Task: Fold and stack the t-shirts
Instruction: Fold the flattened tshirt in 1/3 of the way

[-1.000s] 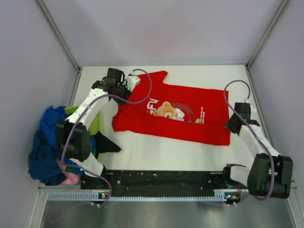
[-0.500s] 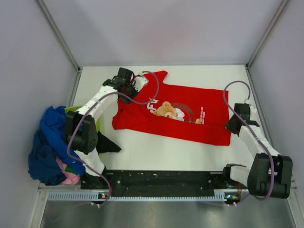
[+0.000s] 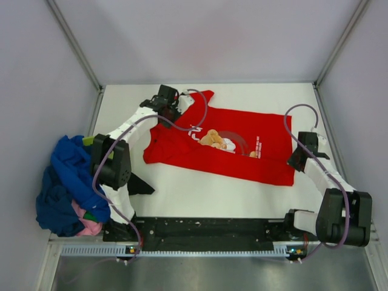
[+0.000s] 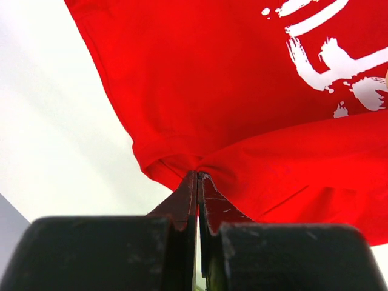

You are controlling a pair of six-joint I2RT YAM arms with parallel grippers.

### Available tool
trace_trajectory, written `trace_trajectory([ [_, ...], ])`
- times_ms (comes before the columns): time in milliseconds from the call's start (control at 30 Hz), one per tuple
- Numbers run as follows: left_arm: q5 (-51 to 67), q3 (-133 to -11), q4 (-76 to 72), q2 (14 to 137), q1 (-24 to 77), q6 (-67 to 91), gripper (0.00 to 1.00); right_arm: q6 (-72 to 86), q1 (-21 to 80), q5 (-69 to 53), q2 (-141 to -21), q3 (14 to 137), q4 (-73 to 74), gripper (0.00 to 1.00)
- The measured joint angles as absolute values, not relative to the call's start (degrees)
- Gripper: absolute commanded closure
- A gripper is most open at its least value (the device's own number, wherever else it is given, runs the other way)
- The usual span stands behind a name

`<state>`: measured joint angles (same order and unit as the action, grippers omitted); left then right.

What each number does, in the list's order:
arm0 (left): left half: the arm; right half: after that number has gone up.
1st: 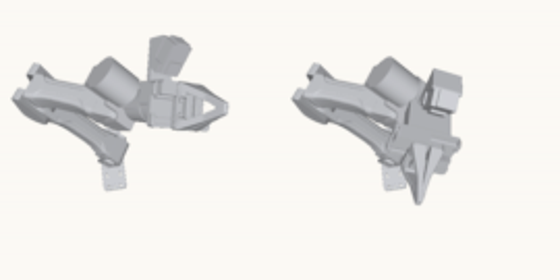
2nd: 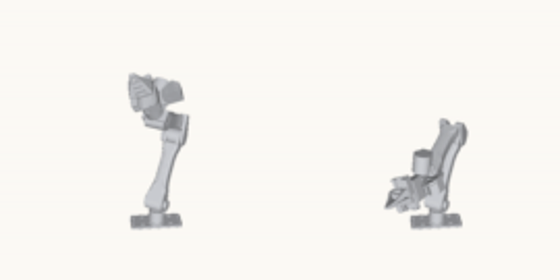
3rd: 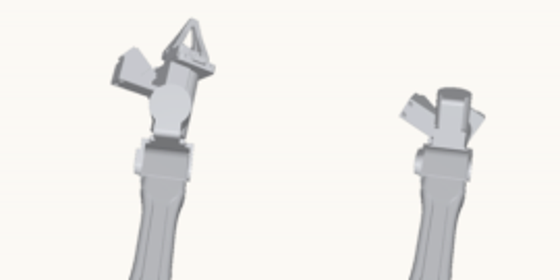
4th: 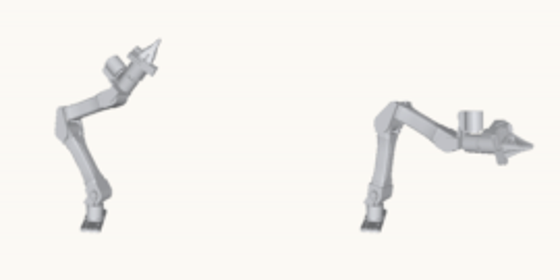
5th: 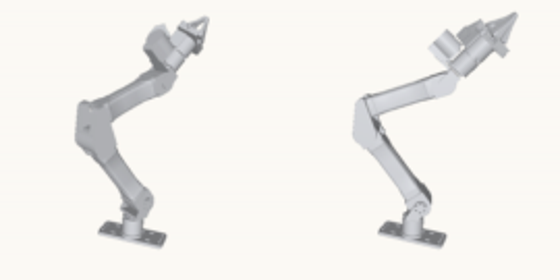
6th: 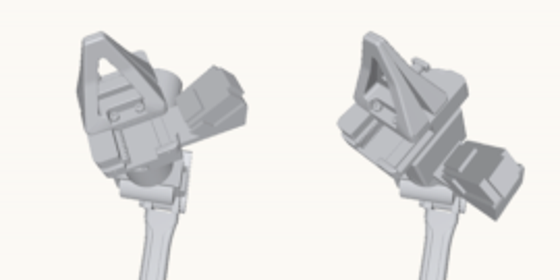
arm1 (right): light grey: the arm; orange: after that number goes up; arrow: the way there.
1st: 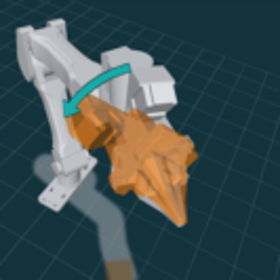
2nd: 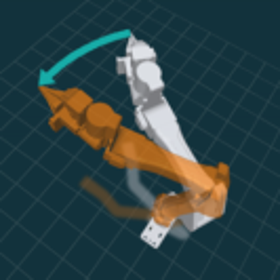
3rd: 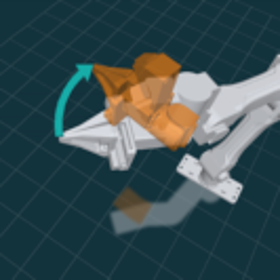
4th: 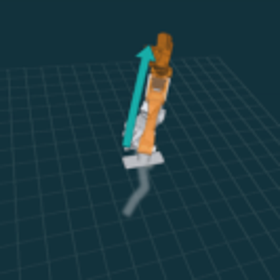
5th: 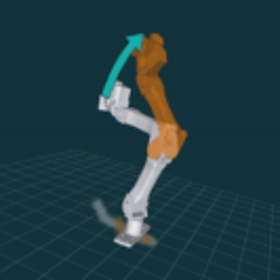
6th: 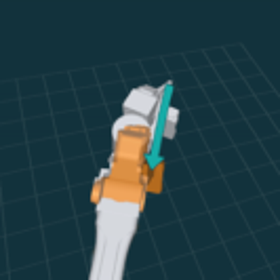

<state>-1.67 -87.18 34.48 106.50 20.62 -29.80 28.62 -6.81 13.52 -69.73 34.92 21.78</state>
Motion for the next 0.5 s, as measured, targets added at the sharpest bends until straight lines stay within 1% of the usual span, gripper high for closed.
trace_trajectory([
  [200, -7.1, -87.4, 33.4, 108.4, 21.7, -30.1, 0.99, 28.6, -6.9, 14.0, -71.4, 35.0, 21.1, 1.0],
  [233, -7.7, -87.4, 33.5, 108.7, 21.7, -30.1, 0.93, 28.6, -6.9, 14.1, -71.8, 35.1, 20.8, 1.0],
  [267, -8.6, -87.3, 33.4, 108.9, 21.6, -30.1, 0.87, 28.6, -6.9, 14.2, -72.3, 35.4, 20.8, 0.96],
  [333, -9.8, -87.4, 33.4, 109.4, 21.6, -30.1, 0.71, 28.5, -6.9, 14.3, -73.5, 36.2, 20.5, 0.8],
  [400, -10.7, -87.6, 33.5, 110.1, 21.6, -29.9, 0.55, 28.3, -6.9, 14.5, -74.9, 37.2, 20.0, 0.56],
  [433, -11.2, -88.3, 33.8, 110.7, 21.6, -29.8, 0.5, 28.1, -7.0, 14.7, -75.6, 37.7, 19.8, 0.49],
  [467, -11.7, -89.2, 34.1, 111.4, 21.6, -29.7, 0.45, 27.9, -7.0, 14.9, -76.3, 38.4, 19.8, 0.44],
  [500, -12.1, -90.6, 34.6, 112.2, 21.5, -29.5, 0.41, 27.5, -7.0, 15.0, -76.9, 39.3, 20.0, 0.42],
])
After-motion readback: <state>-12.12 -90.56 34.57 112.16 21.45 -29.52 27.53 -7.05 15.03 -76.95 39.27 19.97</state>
